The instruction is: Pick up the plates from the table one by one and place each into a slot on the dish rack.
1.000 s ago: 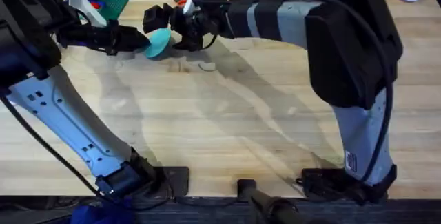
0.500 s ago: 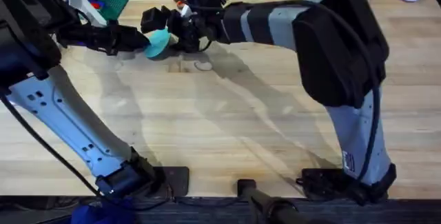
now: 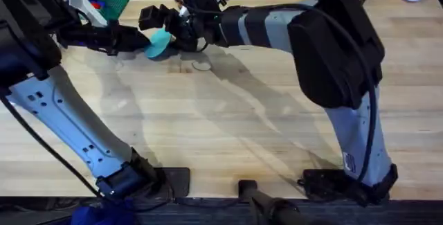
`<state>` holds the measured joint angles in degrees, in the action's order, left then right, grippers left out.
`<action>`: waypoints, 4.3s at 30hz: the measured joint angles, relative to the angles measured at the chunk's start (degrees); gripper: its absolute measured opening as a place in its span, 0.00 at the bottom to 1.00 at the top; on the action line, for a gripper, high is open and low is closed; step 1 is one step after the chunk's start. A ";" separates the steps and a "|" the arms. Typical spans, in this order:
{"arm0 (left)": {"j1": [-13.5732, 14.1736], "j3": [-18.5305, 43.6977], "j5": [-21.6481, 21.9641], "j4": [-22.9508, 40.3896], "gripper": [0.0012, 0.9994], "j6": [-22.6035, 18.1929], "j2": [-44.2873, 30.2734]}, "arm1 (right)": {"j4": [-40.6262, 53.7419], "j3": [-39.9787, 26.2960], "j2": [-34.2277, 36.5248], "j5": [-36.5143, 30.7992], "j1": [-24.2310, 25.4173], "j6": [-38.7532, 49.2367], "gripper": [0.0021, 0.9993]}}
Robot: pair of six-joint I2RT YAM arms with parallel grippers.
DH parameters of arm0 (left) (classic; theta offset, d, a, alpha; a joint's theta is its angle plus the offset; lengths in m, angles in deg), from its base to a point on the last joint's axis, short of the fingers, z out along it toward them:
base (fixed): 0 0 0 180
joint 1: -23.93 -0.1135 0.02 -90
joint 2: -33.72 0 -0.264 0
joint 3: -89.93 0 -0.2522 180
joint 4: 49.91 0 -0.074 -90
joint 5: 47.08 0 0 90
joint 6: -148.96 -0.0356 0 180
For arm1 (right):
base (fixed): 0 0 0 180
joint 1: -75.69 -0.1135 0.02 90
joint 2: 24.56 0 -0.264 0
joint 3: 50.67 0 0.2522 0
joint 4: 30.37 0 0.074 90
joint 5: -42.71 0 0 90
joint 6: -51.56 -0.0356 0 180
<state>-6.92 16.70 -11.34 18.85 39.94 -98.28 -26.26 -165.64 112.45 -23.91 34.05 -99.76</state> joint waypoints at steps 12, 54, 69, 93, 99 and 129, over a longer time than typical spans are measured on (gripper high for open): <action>0.00 0.00 0.00 0.00 0.04 0.00 0.00 | 0.33 0.00 0.00 -0.22 -0.18 -0.23 0.74; 1.11 13.15 12.64 14.54 0.04 -0.08 8.74 | 1.89 0.00 1.97 15.11 7.28 4.89 0.03; 2.77 20.20 14.13 22.95 0.04 -0.28 23.16 | 21.32 0.00 -9.82 14.02 12.11 25.97 0.03; 14.78 20.20 20.89 36.60 0.04 -2.08 45.46 | 52.37 0.00 -34.23 -6.30 15.84 60.97 0.03; 16.12 20.20 21.60 39.60 0.04 -2.23 49.70 | 58.07 0.00 -39.41 -10.99 16.62 67.64 0.03; 23.98 20.31 31.13 41.83 0.04 -4.31 52.94 | 73.66 0.00 -55.09 -15.54 43.57 83.77 0.03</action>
<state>17.06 37.01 19.78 60.69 35.63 -45.34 47.40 -165.64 57.36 -39.45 77.62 -15.99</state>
